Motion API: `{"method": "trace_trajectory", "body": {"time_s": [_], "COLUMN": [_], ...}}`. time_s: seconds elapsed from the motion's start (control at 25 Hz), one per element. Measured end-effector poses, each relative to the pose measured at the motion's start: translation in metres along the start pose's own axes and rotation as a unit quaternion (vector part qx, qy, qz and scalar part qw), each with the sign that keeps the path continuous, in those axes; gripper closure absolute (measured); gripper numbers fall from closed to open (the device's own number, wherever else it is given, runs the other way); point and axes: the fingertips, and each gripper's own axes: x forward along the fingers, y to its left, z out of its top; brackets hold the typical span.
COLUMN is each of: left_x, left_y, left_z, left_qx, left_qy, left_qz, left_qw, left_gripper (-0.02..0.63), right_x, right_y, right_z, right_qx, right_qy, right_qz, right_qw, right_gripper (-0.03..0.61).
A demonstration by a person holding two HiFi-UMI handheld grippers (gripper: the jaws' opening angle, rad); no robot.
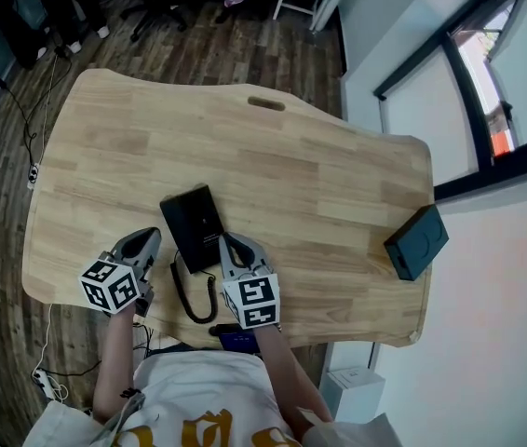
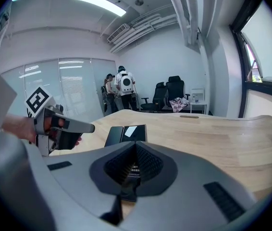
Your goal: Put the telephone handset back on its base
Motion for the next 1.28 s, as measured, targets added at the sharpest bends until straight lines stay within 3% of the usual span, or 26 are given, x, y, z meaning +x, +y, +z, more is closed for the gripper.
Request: {"method": "trace_trajectory", "body": {"time_s": [0.4, 0.8, 1.04, 1.28], "left_x": [-0.040, -0.083, -0.103, -0.113], "left_y": [-0.043, -0.068, -0.081, -0.092], "left_z": [0.023, 0.035, 0.045, 0.057], "left_qx": [0.041, 0.040, 0.081, 0.097], "left_qy": [-0.040, -0.089, -0.122, -0.147], "left_qz": [-0.026, -0.033, -0.014, -0.018], "left_qw": [0.9980, 0.9947, 0.9891, 0.9843], "left_gripper": [0.611, 0.611, 0.611, 0.611], "right_x": [-0.044, -0.083, -0.100, -0.110], "right_y": [0.019, 0.049, 0.057, 0.072], "right_z": [0.022, 0.040, 0.057, 0.076], "right_qx": [0.037, -0.004, -0.053, -0.070], "right_qy": [-0.050, -0.080, -0.108, -0.130], "right_qz": [-0.010, -0.021, -0.053, -0.049], "right_qw": [0.998, 0.997, 0.991, 0.988], "right_gripper": [0.572, 0.572, 0.572, 0.572]}}
